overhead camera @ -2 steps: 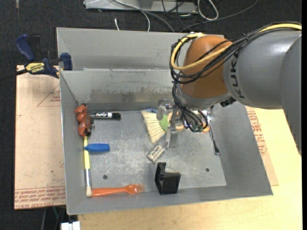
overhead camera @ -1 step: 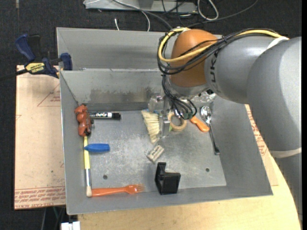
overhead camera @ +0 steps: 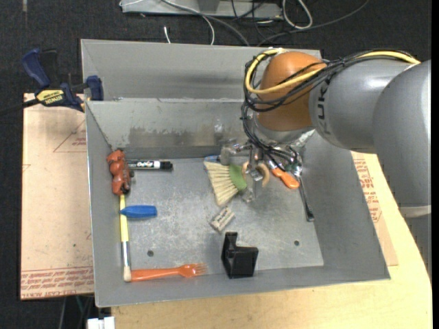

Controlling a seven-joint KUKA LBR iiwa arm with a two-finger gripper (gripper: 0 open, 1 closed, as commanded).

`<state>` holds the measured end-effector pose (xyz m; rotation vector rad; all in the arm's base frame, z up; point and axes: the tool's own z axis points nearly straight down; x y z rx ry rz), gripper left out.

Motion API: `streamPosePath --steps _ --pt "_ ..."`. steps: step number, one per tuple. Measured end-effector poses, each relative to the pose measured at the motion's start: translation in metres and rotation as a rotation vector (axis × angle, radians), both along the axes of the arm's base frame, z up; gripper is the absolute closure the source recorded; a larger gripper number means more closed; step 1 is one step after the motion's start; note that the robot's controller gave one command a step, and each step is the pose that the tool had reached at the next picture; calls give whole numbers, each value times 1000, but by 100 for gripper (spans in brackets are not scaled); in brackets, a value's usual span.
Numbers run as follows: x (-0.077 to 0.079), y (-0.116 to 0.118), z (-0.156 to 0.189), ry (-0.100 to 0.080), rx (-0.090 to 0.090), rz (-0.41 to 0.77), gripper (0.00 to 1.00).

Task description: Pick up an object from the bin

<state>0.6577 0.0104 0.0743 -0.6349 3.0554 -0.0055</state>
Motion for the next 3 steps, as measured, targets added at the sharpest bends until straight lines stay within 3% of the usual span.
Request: streamPosePath --steps 1,3 --pt "-1 18 -2 7 0 -49 100" --pt "-3 18 18 13 0 -48 100"
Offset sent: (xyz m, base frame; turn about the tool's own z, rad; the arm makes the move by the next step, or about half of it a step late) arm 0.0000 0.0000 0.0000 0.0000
